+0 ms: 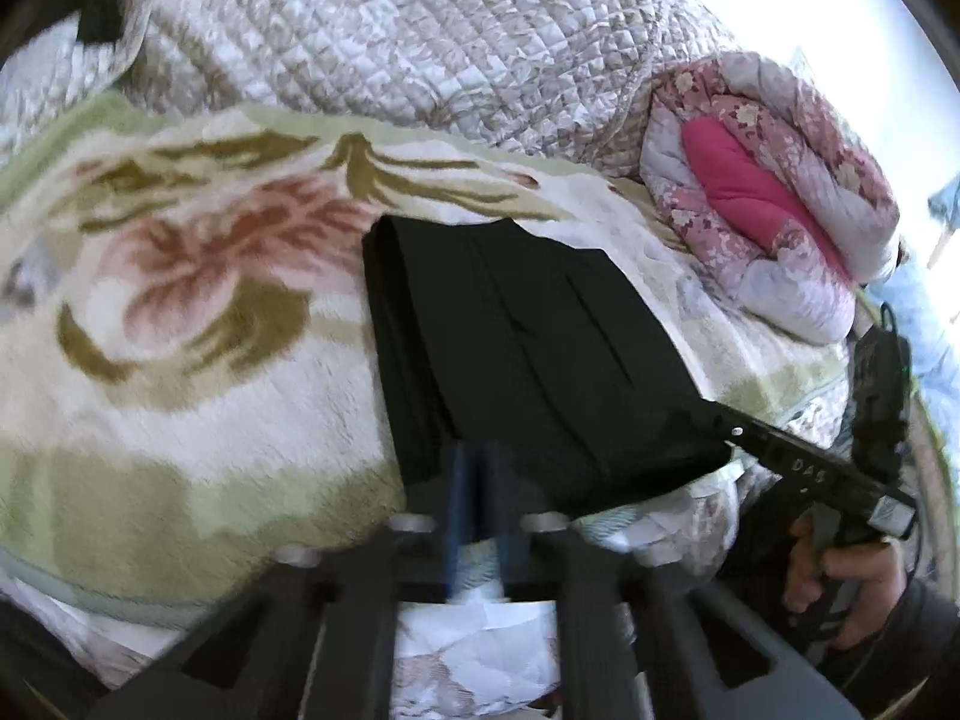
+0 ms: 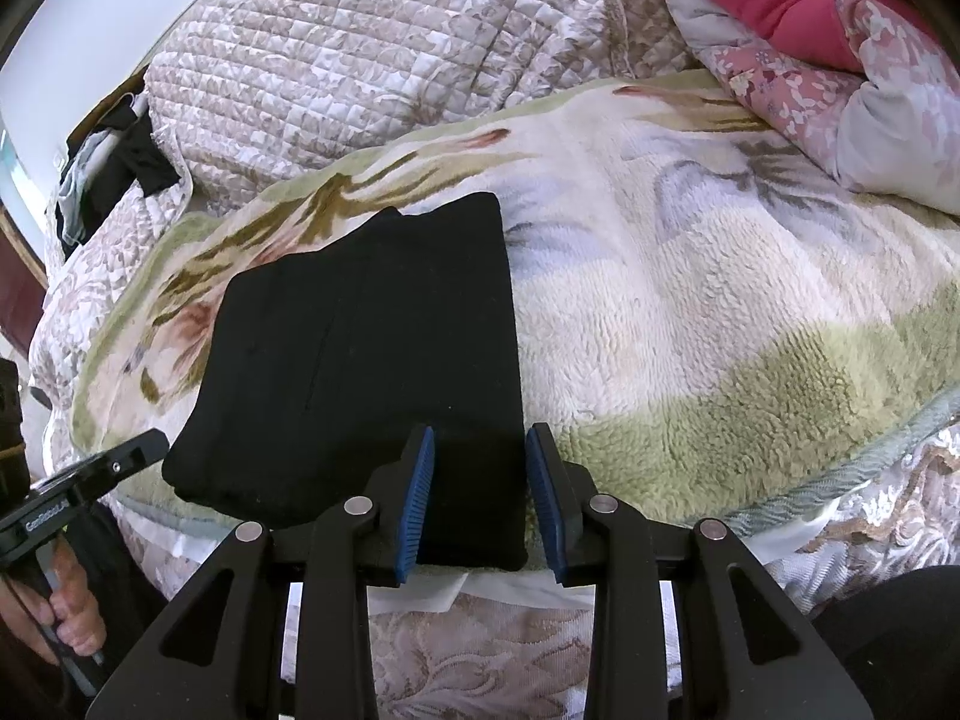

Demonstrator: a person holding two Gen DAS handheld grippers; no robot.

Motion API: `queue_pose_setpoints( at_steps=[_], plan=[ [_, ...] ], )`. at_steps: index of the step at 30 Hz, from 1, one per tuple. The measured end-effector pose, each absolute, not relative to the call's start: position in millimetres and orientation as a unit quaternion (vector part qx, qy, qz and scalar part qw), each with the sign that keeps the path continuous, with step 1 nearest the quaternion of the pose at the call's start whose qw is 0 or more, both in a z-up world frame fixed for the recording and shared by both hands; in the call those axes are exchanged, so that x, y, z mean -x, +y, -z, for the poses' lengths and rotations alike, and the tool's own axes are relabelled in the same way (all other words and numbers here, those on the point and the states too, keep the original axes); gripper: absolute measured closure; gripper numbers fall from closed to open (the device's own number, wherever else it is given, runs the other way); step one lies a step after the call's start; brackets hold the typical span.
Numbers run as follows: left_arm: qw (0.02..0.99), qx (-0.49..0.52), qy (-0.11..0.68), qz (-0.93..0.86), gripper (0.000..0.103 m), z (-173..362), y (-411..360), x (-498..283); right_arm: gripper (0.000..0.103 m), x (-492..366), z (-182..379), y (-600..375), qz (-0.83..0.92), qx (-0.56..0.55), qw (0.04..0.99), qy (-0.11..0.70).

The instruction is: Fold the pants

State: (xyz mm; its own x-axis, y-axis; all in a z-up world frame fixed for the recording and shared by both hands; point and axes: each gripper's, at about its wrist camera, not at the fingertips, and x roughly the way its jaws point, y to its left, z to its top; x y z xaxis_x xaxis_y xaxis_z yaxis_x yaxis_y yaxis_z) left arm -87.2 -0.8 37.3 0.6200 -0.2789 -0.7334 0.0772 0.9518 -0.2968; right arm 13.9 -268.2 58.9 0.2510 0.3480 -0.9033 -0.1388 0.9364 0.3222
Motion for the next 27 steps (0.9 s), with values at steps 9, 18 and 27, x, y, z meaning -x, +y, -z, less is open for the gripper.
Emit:
queue_pose_setpoints(
  at_steps=[9,18,27],
  plan=[
    [0.896,0.121,0.418,0.087,0.102,-50.4,7.6,84.4,0.087,-1.3,-68.4,-265.0,-0.175,-0.065,0.789,0.586],
    [0.885,0.086,0.431,0.153,0.102,-46.8,-35.2,79.4,0.088,8.8,-87.2,-243.5,-0.214,-0.011,0.797,0.564],
    [0.880,0.076,0.452,0.127,0.101,-31.8,-30.0,77.4,0.086,11.3,-67.7,-223.4,-0.247,0.012,0.770,0.588]
  ],
)
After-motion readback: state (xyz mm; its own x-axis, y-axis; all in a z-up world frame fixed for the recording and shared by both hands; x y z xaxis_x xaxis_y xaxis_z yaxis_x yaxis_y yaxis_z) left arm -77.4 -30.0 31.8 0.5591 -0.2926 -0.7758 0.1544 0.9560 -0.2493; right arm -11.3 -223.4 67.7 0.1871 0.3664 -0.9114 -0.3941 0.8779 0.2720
